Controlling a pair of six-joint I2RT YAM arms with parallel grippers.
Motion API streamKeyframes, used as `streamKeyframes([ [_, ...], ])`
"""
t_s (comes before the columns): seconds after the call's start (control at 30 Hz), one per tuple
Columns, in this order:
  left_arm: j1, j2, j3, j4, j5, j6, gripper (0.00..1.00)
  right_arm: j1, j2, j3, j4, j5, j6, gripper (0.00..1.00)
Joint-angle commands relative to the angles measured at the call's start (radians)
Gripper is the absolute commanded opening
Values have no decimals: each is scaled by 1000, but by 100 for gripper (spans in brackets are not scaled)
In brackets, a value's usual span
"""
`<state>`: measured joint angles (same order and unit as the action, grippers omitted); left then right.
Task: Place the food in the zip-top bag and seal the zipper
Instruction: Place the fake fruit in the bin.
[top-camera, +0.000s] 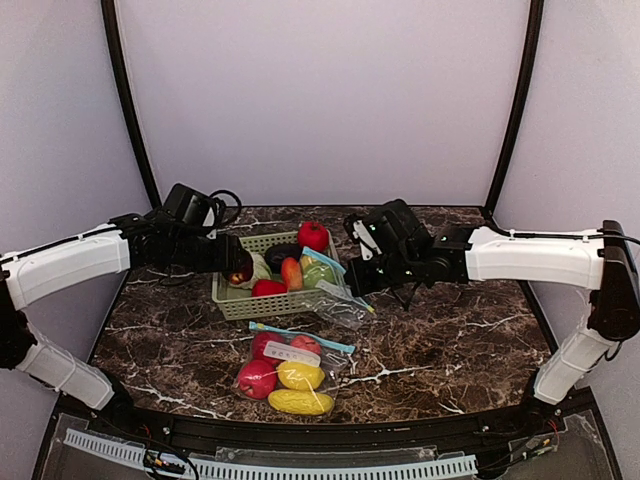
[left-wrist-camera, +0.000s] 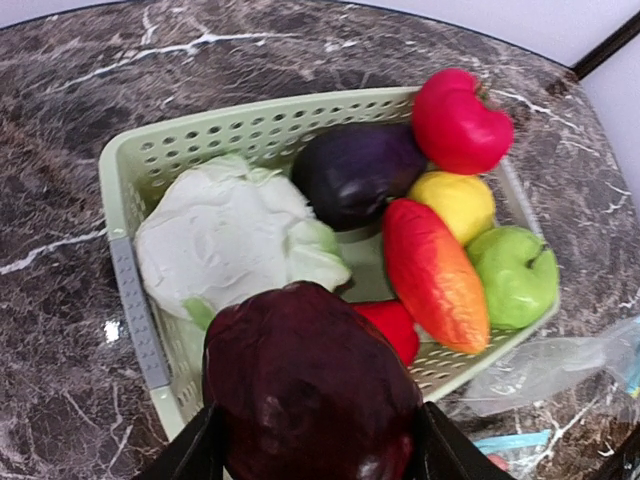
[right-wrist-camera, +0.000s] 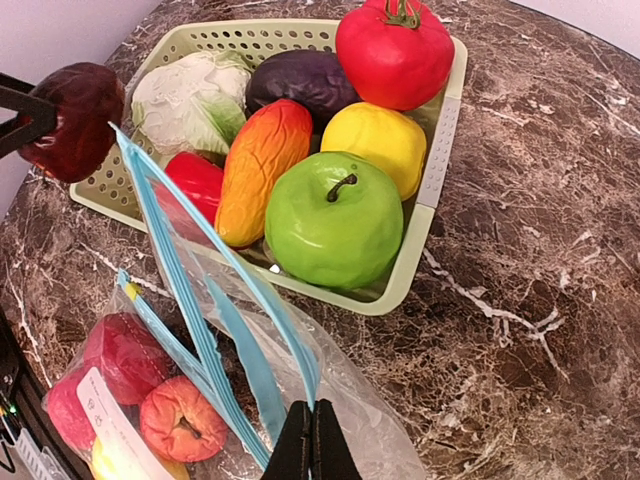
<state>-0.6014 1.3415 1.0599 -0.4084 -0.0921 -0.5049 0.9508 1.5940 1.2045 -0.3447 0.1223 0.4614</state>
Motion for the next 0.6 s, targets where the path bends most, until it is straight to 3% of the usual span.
streamKeyframes([
  [0.0, 60, 38, -88, 53, -15, -20, 46, 9, 13, 18, 12, -26, 7, 0],
  [0.17, 67, 110, -94, 74, 50, -17, 50, 11, 25, 25, 9, -27, 12, 0],
  [0.23, 66, 137, -94, 81, 82, -4, 57, 11, 32, 33, 6, -24, 11, 0],
  [0.4, 66, 89, -82, 62, 73, 10, 90, 12, 40, 61, -17, -9, 4, 0],
  [0.57, 40, -72, -42, -6, -50, 22, 96, 21, 10, 75, -22, -3, 9, 0],
])
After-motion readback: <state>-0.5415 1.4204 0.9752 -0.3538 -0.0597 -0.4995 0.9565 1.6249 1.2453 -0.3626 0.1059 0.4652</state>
